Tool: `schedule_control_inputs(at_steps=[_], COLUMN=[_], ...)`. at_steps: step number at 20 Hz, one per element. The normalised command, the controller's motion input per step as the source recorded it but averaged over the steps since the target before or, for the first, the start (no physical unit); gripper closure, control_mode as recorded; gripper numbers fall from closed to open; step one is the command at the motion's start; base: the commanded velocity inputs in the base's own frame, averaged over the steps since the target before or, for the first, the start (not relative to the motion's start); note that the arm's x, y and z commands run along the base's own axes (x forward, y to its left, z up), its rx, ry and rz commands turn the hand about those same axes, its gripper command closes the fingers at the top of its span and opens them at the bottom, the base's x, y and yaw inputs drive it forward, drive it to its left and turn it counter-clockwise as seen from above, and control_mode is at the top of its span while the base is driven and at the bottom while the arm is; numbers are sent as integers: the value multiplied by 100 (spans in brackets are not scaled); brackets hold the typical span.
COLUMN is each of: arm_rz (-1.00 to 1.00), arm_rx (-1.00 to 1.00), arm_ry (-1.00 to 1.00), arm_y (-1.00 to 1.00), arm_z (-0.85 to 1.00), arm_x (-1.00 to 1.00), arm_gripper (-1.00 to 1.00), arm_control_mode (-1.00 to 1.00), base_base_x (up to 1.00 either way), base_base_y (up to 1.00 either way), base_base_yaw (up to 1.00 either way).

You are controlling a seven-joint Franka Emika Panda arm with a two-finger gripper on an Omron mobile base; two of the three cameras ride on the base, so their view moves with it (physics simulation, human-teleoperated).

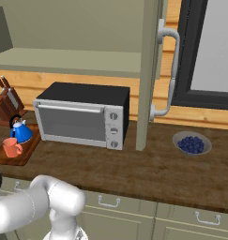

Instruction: Pick the kettle from the counter and place it on the tray. Then pick the mug from the cabinet and place it on the tray. Then close the cabinet doors.

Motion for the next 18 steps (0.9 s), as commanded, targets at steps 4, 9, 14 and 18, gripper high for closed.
schedule_control_inputs(at_steps=[4, 9, 14, 18], arm_rz=[0, -3, -12, -16], arm_rx=[0, 0, -4, -3], arm_ry=[17, 8, 0, 0], arm_y=[0, -2, -17, -31], arm_z=[-21, -18, -5, 0], arm_x=[33, 28, 19, 14], arm_gripper=[-100, -100, -100, -100], arm_control_mode=[-100, -100, -100, -100], base_base_x=[0, 0, 0, 0], base_base_y=[0, 0, 0, 0], base_base_yaw=[0, 0, 0, 0])
